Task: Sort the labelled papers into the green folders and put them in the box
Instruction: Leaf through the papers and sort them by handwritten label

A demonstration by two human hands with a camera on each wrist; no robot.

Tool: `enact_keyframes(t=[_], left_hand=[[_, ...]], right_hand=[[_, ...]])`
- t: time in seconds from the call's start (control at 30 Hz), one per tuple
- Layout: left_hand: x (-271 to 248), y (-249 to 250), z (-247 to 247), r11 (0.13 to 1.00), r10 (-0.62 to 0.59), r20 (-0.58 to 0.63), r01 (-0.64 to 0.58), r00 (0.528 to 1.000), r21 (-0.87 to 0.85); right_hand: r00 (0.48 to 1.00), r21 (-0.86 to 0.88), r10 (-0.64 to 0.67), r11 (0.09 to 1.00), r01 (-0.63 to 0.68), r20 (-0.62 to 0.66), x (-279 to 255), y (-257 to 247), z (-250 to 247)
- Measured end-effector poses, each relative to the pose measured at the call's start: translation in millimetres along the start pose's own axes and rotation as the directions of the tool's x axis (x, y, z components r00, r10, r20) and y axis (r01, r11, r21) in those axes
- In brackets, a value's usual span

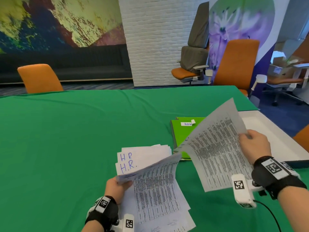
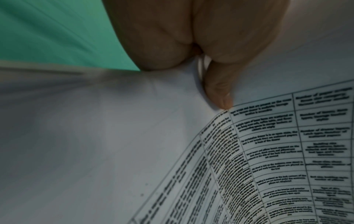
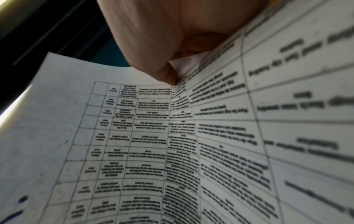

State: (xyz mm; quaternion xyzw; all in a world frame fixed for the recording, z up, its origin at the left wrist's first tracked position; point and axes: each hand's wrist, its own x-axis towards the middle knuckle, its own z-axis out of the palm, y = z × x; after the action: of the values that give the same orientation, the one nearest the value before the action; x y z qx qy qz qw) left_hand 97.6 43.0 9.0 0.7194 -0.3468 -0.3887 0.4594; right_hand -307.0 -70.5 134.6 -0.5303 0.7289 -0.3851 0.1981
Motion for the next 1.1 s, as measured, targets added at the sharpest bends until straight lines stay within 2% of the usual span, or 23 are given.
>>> enact_keyframes(t=[0.27, 0.37, 0.5, 0.63, 0.73, 0.83, 0.9, 0.97, 1.1], left_hand=[[-3.1, 2.6, 6.4, 0.996, -0.027, 0.037, 0.03, 0.999, -0.085], [-3.0, 2.0, 6.3, 0.995, -0.016, 0.041, 0.019, 0.999, -0.093], [-4.4, 4.9, 9.2, 0.994, 0.006, 0.067, 0.001, 0.998, -0.106], [-9.2, 16.5, 13.4, 0.987, 0.038, 0.12, -0.018, 0.992, -0.159], [-12.1, 26.8, 17.4, 0.985, 0.056, 0.162, -0.028, 0.985, -0.169], [-14.1, 36.5, 21.5, 0.985, 0.086, 0.192, -0.055, 0.978, -0.162], [-14.5, 40.9, 23.8, 0.982, 0.099, 0.205, -0.062, 0.974, -0.179], [-14.3, 43.5, 25.6, 0.977, 0.103, 0.218, -0.058, 0.97, -0.204], [-16.5, 46.7, 34.7, 0.972, 0.118, 0.218, -0.068, 0.969, -0.225]], right_hand=[[1.0, 0.037, 0.01, 0.999, -0.01, -0.005, -2.9, 2.5, 5.0], [0.992, 0.087, -0.055, 0.995, 0.045, 0.114, -8.8, 7.4, 10.9], [0.946, 0.083, -0.189, 0.981, 0.173, 0.262, -16.9, 11.9, 22.7], [0.912, 0.103, -0.214, 0.976, 0.19, 0.35, -19.8, 13.9, 27.3], [0.865, 0.133, -0.236, 0.971, 0.197, 0.442, -24.2, 10.4, 29.9], [0.855, 0.19, -0.216, 0.972, 0.141, 0.472, -29.1, 8.0, 32.1], [0.874, 0.266, -0.171, 0.963, 0.05, 0.456, -33.2, 7.8, 32.6], [0.865, 0.29, -0.101, 0.956, -0.053, 0.492, -41.8, 9.9, 36.3], [0.725, 0.172, -0.007, 0.973, -0.154, 0.688, -68.9, 24.4, 57.0]])
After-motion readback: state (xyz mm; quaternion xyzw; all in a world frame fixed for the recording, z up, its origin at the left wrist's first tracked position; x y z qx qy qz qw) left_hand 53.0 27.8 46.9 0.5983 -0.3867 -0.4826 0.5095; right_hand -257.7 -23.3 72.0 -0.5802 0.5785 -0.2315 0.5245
